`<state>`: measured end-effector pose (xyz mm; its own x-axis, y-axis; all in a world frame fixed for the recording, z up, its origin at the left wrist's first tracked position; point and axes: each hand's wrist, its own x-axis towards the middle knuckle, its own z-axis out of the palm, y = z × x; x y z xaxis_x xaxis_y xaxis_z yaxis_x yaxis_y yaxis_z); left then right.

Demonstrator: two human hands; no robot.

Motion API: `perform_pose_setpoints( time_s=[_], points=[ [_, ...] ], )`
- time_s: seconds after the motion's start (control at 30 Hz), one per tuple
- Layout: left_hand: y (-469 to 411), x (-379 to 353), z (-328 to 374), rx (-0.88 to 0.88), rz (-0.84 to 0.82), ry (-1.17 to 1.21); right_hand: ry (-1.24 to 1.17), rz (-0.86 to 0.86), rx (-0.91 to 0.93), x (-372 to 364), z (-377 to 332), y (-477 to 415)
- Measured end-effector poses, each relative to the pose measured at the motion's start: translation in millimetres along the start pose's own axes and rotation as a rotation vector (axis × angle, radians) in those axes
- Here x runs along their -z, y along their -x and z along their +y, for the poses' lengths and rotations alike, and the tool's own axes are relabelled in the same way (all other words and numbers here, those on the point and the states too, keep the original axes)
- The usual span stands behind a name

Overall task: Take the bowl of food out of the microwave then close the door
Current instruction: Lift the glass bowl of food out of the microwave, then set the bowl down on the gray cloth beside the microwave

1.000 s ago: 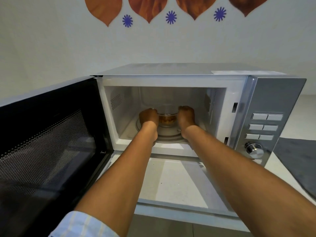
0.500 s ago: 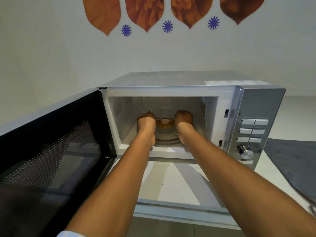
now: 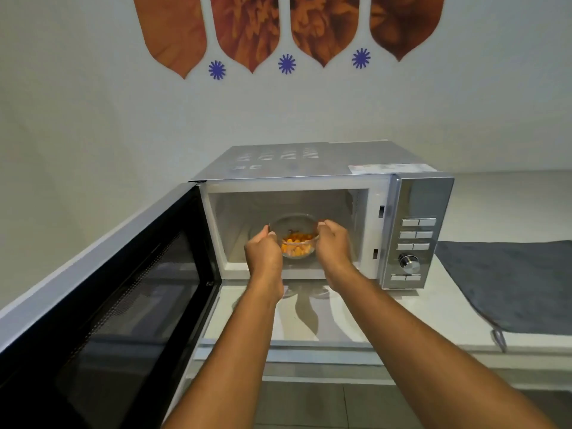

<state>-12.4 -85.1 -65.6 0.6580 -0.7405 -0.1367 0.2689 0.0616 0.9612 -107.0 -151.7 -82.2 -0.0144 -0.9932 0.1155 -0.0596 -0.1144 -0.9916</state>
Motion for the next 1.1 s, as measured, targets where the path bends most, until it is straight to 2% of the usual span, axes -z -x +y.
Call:
perform_pose_setpoints(
  time_s=[0.27, 0.63, 1.1],
  points=[
    [67.8, 5.2, 1.9, 0.007, -0.029, -0.015, -0.041, 0.046, -0.027, 42.8, -4.9, 61.0],
    [146.6, -18.1, -20.3, 0.032, -0.241, -0.059, -0.075, 0.23, -0.035, 134.3, -2.7, 117.1],
    [199.8, -134.4, -76.3, 0.13, -0.587, -0.086, 0.005, 0.504, -0.015, 280.1, 27.7, 109.1]
  ],
)
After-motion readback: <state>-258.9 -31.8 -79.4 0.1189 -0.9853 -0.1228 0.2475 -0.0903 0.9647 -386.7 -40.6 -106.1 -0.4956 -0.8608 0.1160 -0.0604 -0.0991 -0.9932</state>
